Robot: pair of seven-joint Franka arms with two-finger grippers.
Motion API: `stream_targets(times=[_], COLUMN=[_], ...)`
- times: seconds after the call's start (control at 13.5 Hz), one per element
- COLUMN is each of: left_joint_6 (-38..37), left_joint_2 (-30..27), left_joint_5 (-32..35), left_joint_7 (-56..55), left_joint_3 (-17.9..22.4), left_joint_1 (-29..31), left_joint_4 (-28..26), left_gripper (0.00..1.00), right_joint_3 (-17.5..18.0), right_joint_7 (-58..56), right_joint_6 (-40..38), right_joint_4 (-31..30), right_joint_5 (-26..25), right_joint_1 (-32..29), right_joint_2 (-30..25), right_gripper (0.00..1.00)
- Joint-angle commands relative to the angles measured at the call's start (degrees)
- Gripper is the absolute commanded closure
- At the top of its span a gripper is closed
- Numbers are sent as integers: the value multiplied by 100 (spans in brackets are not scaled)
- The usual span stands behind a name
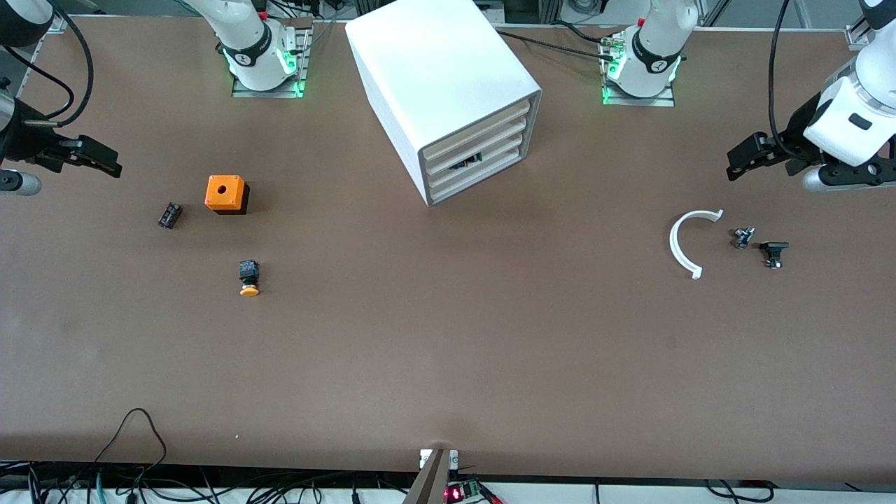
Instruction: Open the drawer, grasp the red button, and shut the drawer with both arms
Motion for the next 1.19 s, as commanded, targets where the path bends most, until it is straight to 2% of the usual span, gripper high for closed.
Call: stream_targets(times=[0.0, 0.44, 0.59, 0.74, 0.89, 0.96, 1.11], left_joint_6=[-28, -54, -54, -141, -212, -412, -607], left_joint_2=[-27, -1, 165, 490, 569, 849, 1437], left_joint_5=[17, 9, 18, 26, 26, -61, -821], left_joint_7=[96, 104, 87, 52, 122, 218, 962], left_joint_3=[-38, -12, 14, 6, -12, -29, -12], left_joint_1=[28, 27, 27, 19, 19, 36, 351], left_joint_4=[9, 61, 192, 272, 263, 272, 317], left_gripper=[0, 0, 0, 0, 0, 0, 0], right_joint_3=[-14, -14, -14, -14, -14, 12, 4], right_joint_7=[-110, -110, -110, -110, -110, -93, -92], right_joint_6=[11, 2, 2, -7, -7, -7, 37], right_joint_4=[-104, -95, -104, -95, -95, -95, -86], right_joint_5=[43, 43, 52, 87, 88, 87, 87], right_joint_1=[-2, -2, -2, -2, 7, 7, 7], right_joint_2=[-110, -101, -101, -101, -101, -110, -101], right_gripper=[0, 0, 0, 0, 0, 0, 0])
